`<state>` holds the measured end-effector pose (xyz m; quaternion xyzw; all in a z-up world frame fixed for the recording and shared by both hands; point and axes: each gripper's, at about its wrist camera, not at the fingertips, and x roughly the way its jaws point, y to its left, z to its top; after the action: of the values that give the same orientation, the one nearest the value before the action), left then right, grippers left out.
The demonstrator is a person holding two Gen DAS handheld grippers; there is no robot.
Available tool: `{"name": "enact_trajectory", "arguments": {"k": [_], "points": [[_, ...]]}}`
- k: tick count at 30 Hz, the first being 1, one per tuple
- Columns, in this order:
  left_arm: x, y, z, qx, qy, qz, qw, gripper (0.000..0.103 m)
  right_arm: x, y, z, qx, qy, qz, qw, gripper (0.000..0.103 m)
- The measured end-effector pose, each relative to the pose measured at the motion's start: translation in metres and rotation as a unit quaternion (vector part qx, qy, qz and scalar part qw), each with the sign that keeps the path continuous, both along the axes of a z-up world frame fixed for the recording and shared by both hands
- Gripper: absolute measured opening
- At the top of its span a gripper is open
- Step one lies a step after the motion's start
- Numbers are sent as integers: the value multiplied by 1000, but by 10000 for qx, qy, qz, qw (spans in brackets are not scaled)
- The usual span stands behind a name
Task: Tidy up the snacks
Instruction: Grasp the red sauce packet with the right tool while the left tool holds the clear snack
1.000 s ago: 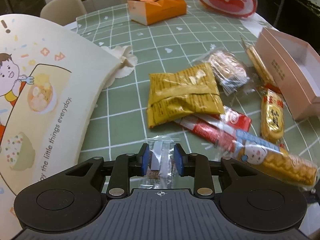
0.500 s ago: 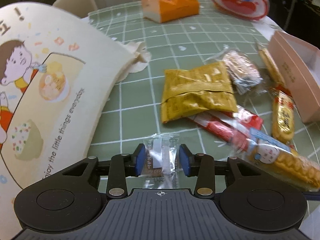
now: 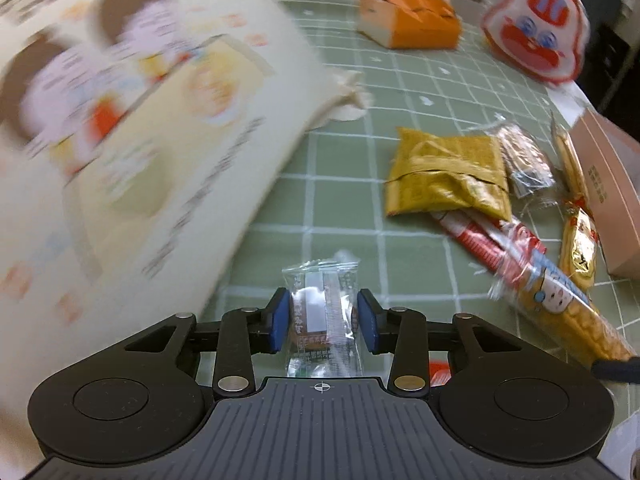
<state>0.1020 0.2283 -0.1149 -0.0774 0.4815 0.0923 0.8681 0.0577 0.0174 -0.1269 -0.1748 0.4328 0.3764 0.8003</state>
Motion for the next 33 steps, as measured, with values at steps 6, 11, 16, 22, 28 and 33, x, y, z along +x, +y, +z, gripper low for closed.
{"name": "enact_trajectory", "arguments": {"k": [6,11,16,22,28,33], "points": [[-46,26,12,-864,-337,877,9918,41,-1,-20,0,-108,196,193,9996,82],[-60,10,19,-1361,-254,671,9881,41,6,-26,-6,-239,435,16,9988,45],[-75,-7,15,-757,179,528,9956,41,9,-5,-1,-75,511,195,9985,44],[-99,12,7,-963,112,1123,9889,41,17,37,1,199,601,144,9979,70],[-103,18,2,-988,65,1314,9864,41,24,72,-11,98,830,-398,9957,80],[-102,21,0,-1061,52,1339,9853,41,15,81,-17,19,181,-50,9998,81]]}}
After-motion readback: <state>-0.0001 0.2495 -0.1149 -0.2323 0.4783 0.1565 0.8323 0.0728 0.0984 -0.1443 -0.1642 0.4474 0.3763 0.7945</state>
